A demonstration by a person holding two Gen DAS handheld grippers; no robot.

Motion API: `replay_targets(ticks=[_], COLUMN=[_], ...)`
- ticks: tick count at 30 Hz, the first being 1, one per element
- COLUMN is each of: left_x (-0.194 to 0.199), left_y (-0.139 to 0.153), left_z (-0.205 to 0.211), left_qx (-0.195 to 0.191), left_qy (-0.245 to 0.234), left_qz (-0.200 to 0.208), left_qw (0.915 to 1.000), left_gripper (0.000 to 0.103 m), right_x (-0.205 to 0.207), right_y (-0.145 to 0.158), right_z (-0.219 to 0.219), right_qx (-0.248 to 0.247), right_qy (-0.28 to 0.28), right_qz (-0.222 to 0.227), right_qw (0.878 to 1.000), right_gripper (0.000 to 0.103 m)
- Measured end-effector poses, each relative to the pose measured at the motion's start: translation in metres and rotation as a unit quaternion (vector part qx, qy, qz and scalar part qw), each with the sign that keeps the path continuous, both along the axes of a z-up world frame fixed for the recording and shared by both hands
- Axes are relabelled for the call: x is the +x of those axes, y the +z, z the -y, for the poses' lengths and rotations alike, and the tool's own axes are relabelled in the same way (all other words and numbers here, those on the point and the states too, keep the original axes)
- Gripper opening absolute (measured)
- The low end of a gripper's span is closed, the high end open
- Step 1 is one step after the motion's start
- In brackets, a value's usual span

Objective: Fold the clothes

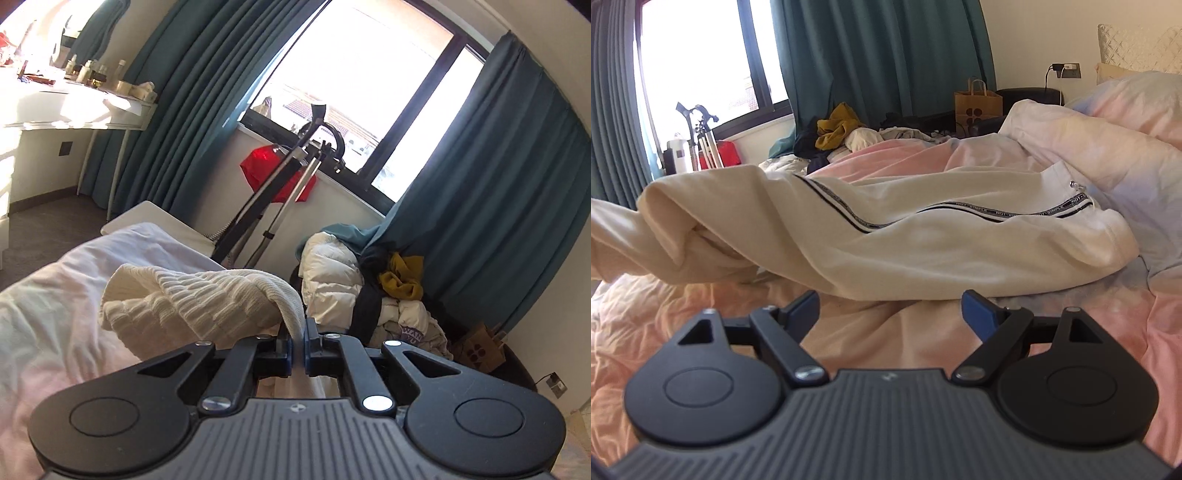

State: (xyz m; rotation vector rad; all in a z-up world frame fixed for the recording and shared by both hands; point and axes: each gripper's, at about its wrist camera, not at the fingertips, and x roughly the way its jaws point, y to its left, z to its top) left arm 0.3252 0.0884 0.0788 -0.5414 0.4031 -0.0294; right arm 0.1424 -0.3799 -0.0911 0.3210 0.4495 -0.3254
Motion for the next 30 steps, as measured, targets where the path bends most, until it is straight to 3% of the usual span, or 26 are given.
replay_targets(ticks=[10,13,17,19,21,23,27,29,30], left_x=[-0.068,-0.092,-0.120,-0.134,-0.147,-0.160,-0.185,-0.196,-0.202], left_y=[0.039,0.010,-0.052,-0.069,-0.078,-0.079,-0.078,-0.078,-0.080], left_z=[-0.076,-0.097,-0.114,-0.117,-0.119,-0.115,-0.105,-0.100,-0.099], left_qx=[0.028,0.019,-0.019,-0.035,-0.040,-0.039,-0.035,-0.054,-0.067], left_qy=[0.003,0.010,0.031,0.032,0.033,0.032,0.026,0.020,0.015], left_qz=[-0.004,-0.024,-0.071,-0.067,-0.062,-0.059,-0.052,-0.049,-0.045], left_qw=[0.9996,0.9995,0.9968,0.9966,0.9967,0.9970,0.9977,0.9972,0.9966], left_gripper=[0.006,0.006,0.007,0.008,0.017,0.040,0.060,0.077,0.078], right_x=[-0.005,-0.008,-0.007,-0.008,-0.011,-0.013,-0.017,-0.023,-0.025], right_y=[0.002,0.002,0.005,0.007,0.008,0.006,0.006,0.009,0.010], right_z=[0.003,0.008,0.012,0.012,0.013,0.018,0.029,0.039,0.046], right_qx=[0.027,0.058,0.087,0.086,0.085,0.100,0.125,0.137,0.151], right_qy=[0.010,0.005,0.009,0.013,0.013,0.010,0.003,-0.012,-0.021], right_qz=[-0.019,-0.009,0.007,0.008,0.011,0.011,0.019,0.034,0.037], right_qw=[0.999,0.998,0.996,0.996,0.996,0.995,0.992,0.990,0.988], right_gripper=[0.085,0.085,0.085,0.085,0.085,0.085,0.085,0.085,0.085])
